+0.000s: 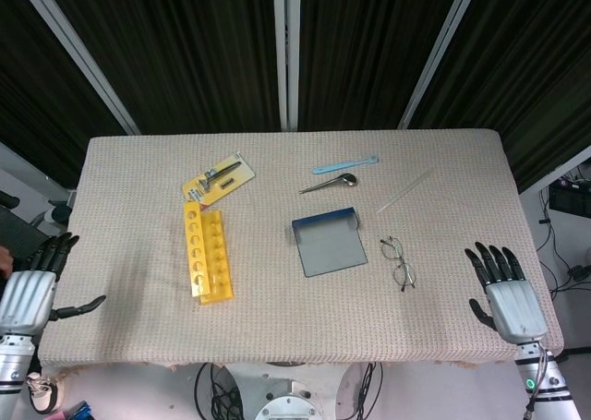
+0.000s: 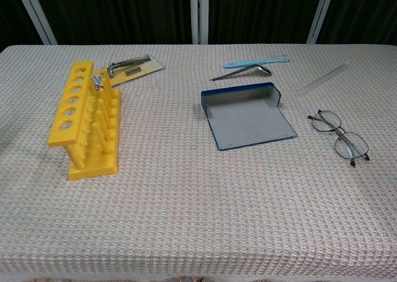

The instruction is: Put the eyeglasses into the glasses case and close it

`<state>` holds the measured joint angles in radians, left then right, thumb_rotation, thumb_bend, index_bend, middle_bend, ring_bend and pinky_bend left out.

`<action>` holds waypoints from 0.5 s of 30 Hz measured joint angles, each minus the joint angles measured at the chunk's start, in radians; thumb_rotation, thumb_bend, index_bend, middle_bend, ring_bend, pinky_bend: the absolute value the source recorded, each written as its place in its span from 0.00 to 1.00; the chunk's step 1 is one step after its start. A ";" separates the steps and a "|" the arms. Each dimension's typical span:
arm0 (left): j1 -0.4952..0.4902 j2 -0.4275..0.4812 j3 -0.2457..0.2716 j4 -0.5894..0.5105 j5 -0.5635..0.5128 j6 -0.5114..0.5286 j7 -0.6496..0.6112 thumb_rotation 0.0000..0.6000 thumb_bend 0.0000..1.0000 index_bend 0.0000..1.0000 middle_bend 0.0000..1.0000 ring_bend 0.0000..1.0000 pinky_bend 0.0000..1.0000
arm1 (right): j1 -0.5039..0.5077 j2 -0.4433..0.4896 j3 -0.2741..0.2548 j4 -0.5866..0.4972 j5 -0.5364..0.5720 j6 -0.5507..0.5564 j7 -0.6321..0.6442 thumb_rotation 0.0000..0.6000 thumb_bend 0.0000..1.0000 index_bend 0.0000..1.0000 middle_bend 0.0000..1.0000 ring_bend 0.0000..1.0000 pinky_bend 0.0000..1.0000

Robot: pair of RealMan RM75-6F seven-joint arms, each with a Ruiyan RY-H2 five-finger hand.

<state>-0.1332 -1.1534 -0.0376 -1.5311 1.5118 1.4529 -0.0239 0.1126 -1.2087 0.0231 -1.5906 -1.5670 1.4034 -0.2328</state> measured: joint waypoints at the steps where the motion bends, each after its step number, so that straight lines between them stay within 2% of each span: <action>1: -0.001 -0.003 0.000 0.003 -0.001 -0.002 -0.001 0.44 0.06 0.07 0.07 0.07 0.21 | 0.006 -0.007 -0.001 0.003 -0.001 -0.011 -0.007 1.00 0.22 0.03 0.00 0.00 0.00; 3: -0.005 -0.007 0.000 0.007 -0.001 -0.009 -0.001 0.43 0.06 0.07 0.07 0.07 0.21 | 0.019 -0.019 -0.005 0.010 -0.001 -0.034 -0.019 1.00 0.26 0.09 0.00 0.00 0.00; 6: -0.011 -0.010 -0.001 0.011 -0.002 -0.019 -0.001 0.44 0.06 0.07 0.07 0.07 0.21 | 0.038 -0.035 -0.011 0.019 -0.001 -0.071 -0.040 1.00 0.46 0.18 0.00 0.00 0.00; 8: -0.015 -0.011 0.000 0.012 -0.002 -0.026 0.001 0.44 0.06 0.07 0.07 0.07 0.21 | 0.052 -0.050 -0.015 0.026 0.002 -0.104 -0.054 1.00 0.79 0.27 0.00 0.00 0.00; 9: -0.018 -0.012 0.000 0.012 -0.002 -0.032 0.003 0.44 0.06 0.07 0.07 0.07 0.21 | 0.058 -0.058 -0.017 0.026 0.006 -0.119 -0.058 1.00 0.92 0.29 0.00 0.00 0.00; 11: -0.021 -0.013 0.002 0.013 -0.002 -0.039 0.007 0.44 0.06 0.07 0.07 0.07 0.21 | 0.074 -0.077 -0.020 0.030 0.018 -0.158 -0.068 1.00 0.99 0.29 0.00 0.00 0.00; 15: -0.022 -0.016 0.003 0.018 -0.006 -0.041 0.008 0.43 0.06 0.07 0.07 0.07 0.21 | 0.109 -0.126 -0.023 0.054 0.030 -0.214 -0.082 1.00 1.00 0.32 0.00 0.00 0.00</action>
<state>-0.1554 -1.1690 -0.0342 -1.5135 1.5060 1.4118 -0.0155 0.2219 -1.3348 -0.0004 -1.5363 -1.5373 1.1898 -0.3147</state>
